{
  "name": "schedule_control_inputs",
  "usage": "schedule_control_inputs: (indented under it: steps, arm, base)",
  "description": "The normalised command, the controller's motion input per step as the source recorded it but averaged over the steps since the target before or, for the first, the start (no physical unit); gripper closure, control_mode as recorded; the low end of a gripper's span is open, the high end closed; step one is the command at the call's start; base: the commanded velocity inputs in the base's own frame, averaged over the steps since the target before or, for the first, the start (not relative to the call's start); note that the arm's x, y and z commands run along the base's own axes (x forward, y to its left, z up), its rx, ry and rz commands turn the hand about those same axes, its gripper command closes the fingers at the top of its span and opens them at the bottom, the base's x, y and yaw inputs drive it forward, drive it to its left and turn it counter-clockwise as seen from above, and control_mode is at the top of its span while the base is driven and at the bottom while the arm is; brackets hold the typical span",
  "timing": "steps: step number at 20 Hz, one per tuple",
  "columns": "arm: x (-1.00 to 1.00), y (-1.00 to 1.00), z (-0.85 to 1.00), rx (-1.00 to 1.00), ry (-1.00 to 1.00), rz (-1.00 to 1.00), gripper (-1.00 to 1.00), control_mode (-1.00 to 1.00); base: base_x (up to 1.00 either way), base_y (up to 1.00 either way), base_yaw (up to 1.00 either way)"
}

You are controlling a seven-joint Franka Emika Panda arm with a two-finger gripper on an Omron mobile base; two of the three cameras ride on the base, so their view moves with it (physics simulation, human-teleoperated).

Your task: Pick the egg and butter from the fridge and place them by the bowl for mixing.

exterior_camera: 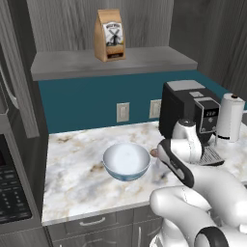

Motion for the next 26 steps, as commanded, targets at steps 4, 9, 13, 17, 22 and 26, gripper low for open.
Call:
schedule_control_inputs:
  steps: [4, 9, 13, 17, 22, 26]
  arm:
    - [0.40, 0.00, -0.23, 0.01, -0.01, 0.00, 1.00, -1.00]
    - [0.24, 0.14, -0.32, 0.00, 0.00, 0.00, 1.00, -1.00]
    - [0.32, 0.06, -0.24, 0.00, 0.00, 0.00, 1.00, -1.00]
    - [0.18, 0.00, -0.06, 0.00, 0.04, 0.00, 1.00, -1.00]
    - [0.00, 0.00, -0.04, 0.00, 0.04, 0.00, -1.00, -1.00]
    - [0.00, 0.00, 0.00, 0.00, 0.01, 0.00, -1.00, -1.00]
  base:
    - [0.00, 0.00, 0.00]
    - [0.00, 0.00, 0.00]
    - [0.00, 0.00, 0.00]
    - [0.00, 0.00, 0.00]
    - [0.00, 0.00, 0.00]
    - [0.00, 0.00, 0.00]
